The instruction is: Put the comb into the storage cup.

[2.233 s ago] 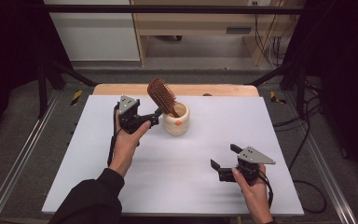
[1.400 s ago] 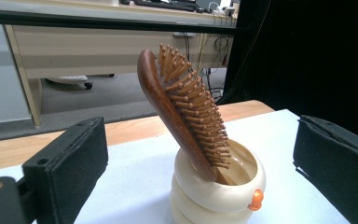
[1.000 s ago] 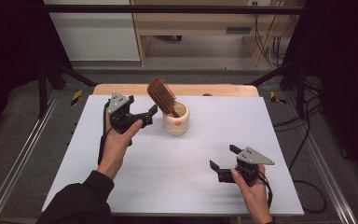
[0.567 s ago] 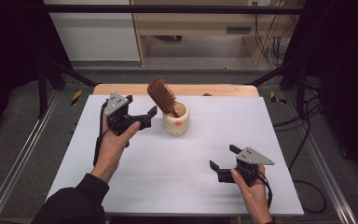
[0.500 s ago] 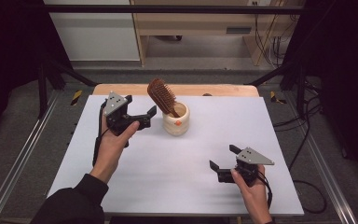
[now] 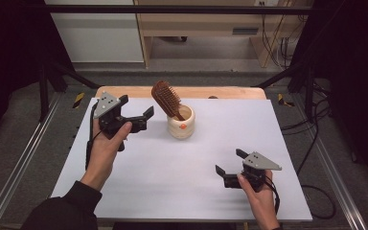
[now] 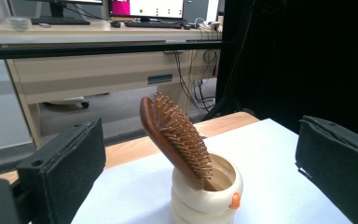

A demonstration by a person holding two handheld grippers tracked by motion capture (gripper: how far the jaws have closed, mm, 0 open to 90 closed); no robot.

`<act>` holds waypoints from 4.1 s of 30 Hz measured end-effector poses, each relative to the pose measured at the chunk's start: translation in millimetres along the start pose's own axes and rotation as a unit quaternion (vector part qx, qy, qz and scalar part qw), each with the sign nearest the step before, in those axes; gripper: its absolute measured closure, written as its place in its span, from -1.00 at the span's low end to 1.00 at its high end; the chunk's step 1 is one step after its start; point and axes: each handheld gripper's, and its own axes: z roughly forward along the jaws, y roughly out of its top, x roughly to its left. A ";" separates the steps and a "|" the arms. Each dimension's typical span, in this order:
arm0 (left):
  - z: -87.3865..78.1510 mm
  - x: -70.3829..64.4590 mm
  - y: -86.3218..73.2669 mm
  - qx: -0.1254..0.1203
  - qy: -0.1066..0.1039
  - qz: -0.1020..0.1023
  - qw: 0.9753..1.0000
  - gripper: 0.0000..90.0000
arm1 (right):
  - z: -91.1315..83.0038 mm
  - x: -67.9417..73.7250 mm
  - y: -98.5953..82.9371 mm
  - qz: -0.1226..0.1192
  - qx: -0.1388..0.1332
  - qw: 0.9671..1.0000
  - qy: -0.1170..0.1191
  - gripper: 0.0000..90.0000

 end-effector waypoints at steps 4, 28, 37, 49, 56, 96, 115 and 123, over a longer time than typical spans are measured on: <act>-8.7 2.8 1.6 -0.002 0.001 0.001 1.000 -0.96 | -0.4 -0.3 -0.2 0.001 0.000 1.000 -0.001 -0.93; -60.9 37.5 -9.7 -0.012 0.018 -0.002 1.000 -0.96 | -12.3 -5.3 9.6 0.008 -0.028 1.000 0.005 -0.92; -81.9 51.1 -21.6 -0.014 0.026 0.000 1.000 -0.96 | -21.8 -13.1 11.0 0.004 -0.026 1.000 0.003 -0.93; -95.9 55.8 -48.2 -0.006 0.022 0.010 1.000 -0.96 | -39.8 -24.9 3.8 0.007 -0.025 1.000 -0.013 -0.93; -103.3 51.6 -62.6 -0.012 0.017 0.019 1.000 -0.97 | -42.3 -29.0 -2.3 0.003 -0.025 1.000 -0.017 -0.93; -117.5 57.7 -135.7 0.011 0.022 0.007 1.000 -0.96 | -37.4 -29.6 -14.8 -0.009 -0.015 1.000 -0.007 -0.92; -121.7 58.0 -150.3 0.010 0.020 0.002 1.000 -0.95 | -37.7 -30.2 -16.5 -0.001 -0.024 1.000 -0.004 -0.92; -122.0 57.0 -154.3 0.011 0.016 -0.002 1.000 -0.95 | -37.3 -30.2 -17.4 0.003 -0.029 1.000 -0.005 -0.93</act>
